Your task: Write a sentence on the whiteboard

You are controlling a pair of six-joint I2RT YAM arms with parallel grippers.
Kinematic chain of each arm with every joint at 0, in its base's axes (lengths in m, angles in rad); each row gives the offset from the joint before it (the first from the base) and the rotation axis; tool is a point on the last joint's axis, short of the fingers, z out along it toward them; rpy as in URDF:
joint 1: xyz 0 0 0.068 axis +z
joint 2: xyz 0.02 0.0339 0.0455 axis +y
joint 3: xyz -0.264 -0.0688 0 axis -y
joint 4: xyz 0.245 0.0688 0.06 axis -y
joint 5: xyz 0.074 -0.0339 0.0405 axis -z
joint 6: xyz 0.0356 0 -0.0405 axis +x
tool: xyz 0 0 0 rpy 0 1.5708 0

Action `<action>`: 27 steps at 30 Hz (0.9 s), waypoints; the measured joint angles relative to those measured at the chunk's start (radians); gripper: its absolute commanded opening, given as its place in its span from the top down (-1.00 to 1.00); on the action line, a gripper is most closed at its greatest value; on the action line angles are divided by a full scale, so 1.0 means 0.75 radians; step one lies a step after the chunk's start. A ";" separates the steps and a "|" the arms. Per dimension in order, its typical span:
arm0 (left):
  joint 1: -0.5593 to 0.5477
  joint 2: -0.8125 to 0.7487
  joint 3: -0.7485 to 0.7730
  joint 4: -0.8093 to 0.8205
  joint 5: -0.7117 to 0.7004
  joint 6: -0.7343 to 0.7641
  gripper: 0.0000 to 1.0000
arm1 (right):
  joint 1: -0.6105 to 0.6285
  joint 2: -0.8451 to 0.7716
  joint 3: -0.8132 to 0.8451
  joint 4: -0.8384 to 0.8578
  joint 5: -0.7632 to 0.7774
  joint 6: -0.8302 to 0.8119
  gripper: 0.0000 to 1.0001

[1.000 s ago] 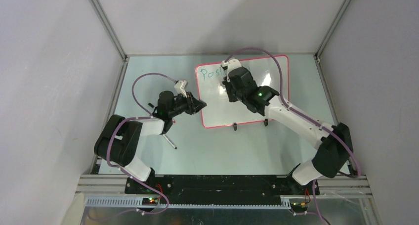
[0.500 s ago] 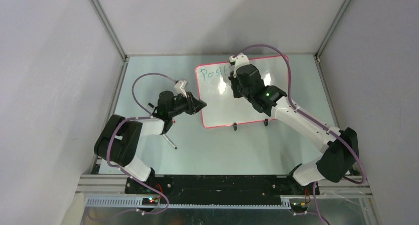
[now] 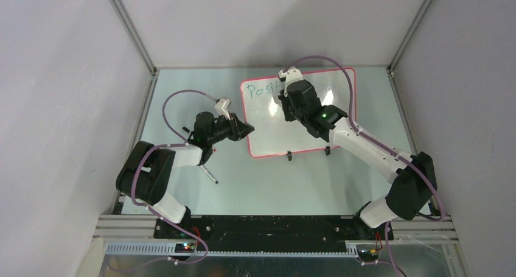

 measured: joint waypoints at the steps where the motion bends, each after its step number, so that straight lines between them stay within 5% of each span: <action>1: 0.000 0.000 0.000 0.000 0.000 0.000 0.48 | 0.000 0.005 0.000 0.000 0.000 -0.001 1.00; 27: 0.000 0.000 0.000 0.001 0.001 -0.001 0.49 | -0.004 0.067 0.000 0.044 0.051 -0.002 1.00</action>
